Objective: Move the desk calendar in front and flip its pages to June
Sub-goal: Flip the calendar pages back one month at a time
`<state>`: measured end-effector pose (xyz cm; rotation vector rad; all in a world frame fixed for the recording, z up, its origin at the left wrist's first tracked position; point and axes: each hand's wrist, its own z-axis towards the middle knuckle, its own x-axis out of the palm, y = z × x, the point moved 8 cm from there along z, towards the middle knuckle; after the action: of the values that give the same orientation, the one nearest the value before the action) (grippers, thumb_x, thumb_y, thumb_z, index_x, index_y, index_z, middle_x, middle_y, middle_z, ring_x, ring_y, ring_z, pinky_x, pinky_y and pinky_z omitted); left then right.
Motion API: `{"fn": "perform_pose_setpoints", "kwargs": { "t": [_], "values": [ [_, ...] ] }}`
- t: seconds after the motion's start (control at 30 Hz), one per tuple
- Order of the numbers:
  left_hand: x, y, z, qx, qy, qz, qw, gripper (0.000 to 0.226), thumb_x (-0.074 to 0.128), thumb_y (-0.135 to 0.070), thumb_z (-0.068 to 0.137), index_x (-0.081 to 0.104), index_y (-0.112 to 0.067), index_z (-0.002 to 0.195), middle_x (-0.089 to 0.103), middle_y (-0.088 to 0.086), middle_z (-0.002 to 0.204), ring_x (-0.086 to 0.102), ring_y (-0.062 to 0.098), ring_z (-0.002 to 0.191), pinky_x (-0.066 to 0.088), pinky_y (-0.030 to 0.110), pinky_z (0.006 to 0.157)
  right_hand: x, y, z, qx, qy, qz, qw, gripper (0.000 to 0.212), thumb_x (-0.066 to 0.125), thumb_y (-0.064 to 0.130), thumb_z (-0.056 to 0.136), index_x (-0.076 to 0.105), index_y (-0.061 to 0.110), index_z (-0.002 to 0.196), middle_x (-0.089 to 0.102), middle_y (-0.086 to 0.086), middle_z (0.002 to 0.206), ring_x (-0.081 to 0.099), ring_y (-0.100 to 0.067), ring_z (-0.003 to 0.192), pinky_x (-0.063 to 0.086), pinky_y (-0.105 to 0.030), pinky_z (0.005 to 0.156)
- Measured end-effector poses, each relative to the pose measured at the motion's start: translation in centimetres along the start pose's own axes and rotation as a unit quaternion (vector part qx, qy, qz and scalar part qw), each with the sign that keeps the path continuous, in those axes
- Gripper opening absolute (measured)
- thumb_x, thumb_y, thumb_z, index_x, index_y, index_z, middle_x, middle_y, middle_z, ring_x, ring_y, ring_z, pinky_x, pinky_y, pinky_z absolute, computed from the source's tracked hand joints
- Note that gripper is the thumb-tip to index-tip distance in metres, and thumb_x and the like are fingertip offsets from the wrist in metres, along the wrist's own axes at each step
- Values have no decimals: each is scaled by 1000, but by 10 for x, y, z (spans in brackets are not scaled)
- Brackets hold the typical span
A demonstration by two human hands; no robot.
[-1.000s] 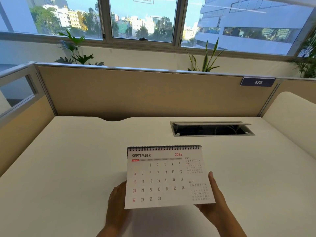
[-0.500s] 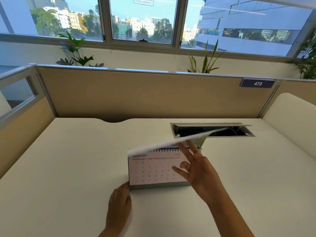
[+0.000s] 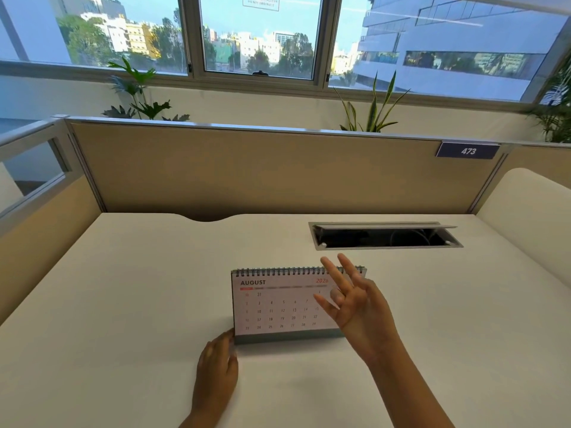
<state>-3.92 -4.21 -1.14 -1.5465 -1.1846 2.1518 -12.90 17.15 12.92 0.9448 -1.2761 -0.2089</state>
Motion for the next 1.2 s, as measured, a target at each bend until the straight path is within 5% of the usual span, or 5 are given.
{"fn": "perform_pose_setpoints", "kwargs": {
  "t": [0.13, 0.3, 0.47, 1.0, 1.2],
  "values": [
    [1, 0, 1, 7, 0, -4, 1000, 45, 51, 6, 80, 47, -11, 122, 57, 15, 120, 51, 33, 108, 42, 45, 94, -54, -5, -11, -43, -204, -1, 978, 28, 49, 25, 88, 56, 17, 114, 66, -3, 83, 41, -13, 59, 54, -28, 66],
    [2, 3, 0, -2, 0, -12, 1000, 45, 50, 7, 80, 48, -11, 121, 56, 14, 122, 48, 33, 111, 40, 46, 97, -117, -25, -37, -37, -364, -233, 901, 31, 42, 19, 94, 43, 19, 125, 59, -11, 100, 51, -22, 71, 46, -37, 76],
    [2, 0, 1, 6, -2, -18, 1000, 44, 50, 7, 80, 48, -10, 121, 56, 15, 122, 49, 32, 111, 41, 44, 96, -153, -50, -46, 13, -356, -420, 835, 50, 47, 6, 89, 38, 22, 135, 47, -16, 125, 60, -28, 85, 52, -38, 77],
    [3, 3, 0, 4, -1, -15, 1000, 45, 51, 7, 80, 48, -11, 121, 57, 15, 121, 50, 33, 109, 41, 44, 95, -145, -50, -48, -27, -256, -512, 820, 50, 50, 2, 87, 45, 36, 122, 50, 6, 116, 64, -21, 86, 52, -39, 87],
    [3, 0, 0, 2, 3, -16, 1000, 47, 50, 8, 79, 47, -11, 122, 56, 14, 122, 49, 34, 110, 39, 48, 99, -152, -50, -53, -43, -275, -471, 837, 4, 57, 15, 87, 59, 15, 90, 65, -9, 81, 60, -11, 53, 50, -24, 50]
  ]
}}
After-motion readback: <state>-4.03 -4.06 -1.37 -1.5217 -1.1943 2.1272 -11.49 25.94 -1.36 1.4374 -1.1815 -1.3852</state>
